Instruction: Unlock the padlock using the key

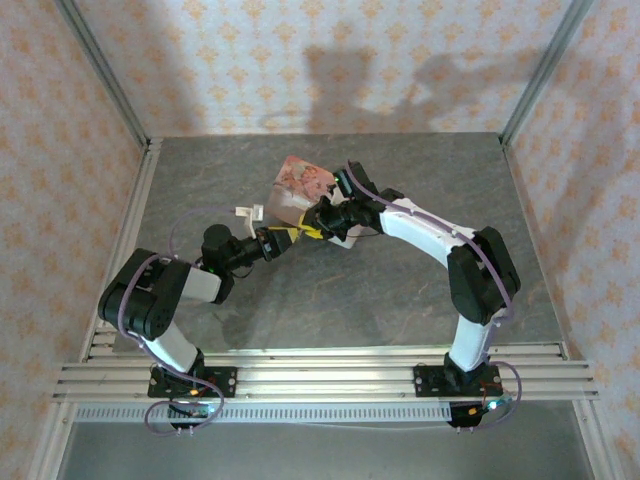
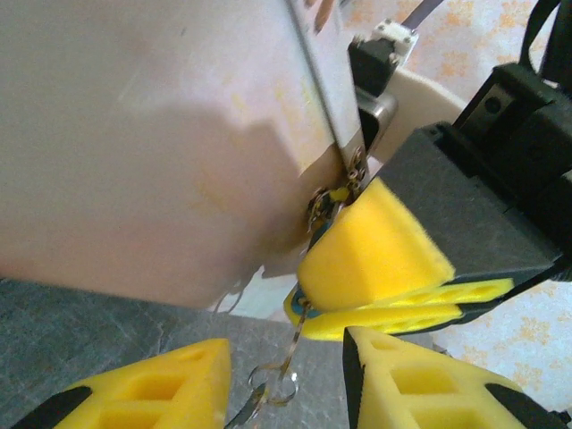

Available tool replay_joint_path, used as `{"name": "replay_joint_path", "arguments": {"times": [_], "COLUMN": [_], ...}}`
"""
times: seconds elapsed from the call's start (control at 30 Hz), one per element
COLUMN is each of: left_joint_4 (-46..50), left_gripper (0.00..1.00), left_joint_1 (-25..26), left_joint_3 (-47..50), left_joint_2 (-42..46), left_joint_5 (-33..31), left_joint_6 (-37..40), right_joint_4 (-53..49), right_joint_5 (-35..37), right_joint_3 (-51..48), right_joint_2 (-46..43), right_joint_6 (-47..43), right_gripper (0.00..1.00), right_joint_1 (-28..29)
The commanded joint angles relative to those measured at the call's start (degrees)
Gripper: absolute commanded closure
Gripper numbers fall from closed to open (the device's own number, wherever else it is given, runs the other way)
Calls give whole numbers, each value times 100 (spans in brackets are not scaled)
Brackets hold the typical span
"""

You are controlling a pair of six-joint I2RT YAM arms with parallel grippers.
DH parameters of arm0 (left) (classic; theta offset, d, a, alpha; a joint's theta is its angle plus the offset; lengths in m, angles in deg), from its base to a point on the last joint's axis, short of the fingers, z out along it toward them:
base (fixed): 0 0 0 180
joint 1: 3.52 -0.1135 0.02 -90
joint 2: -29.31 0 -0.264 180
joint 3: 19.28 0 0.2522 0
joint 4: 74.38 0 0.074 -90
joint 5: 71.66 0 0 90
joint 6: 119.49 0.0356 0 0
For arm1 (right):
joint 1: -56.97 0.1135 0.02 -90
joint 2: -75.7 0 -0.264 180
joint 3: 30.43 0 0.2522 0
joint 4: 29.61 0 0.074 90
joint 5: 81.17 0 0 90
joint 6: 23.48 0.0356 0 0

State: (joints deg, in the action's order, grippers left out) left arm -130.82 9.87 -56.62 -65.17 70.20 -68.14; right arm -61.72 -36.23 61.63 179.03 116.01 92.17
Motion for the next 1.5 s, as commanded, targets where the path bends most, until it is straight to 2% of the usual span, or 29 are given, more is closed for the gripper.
{"name": "replay_joint_path", "arguments": {"times": [0.0,0.7,1.47], "left_joint_4": [-285,-311,-241], "left_gripper": [63,71,70], "left_joint_1": [-29,136,152], "left_joint_3": [-104,-246,-104], "left_joint_2": [-110,-269,-247], "left_joint_5": [163,211,88], "left_joint_6": [49,60,156], "right_joint_4": [-37,6,-2], "right_joint_5": [-486,-505,-469], "right_joint_3": [-75,-86,-123], "right_joint_2": [-158,-124,-155], "right_joint_6": [298,342,315], "right_gripper": [100,100,100], "right_joint_1": [4,4,-13]}}
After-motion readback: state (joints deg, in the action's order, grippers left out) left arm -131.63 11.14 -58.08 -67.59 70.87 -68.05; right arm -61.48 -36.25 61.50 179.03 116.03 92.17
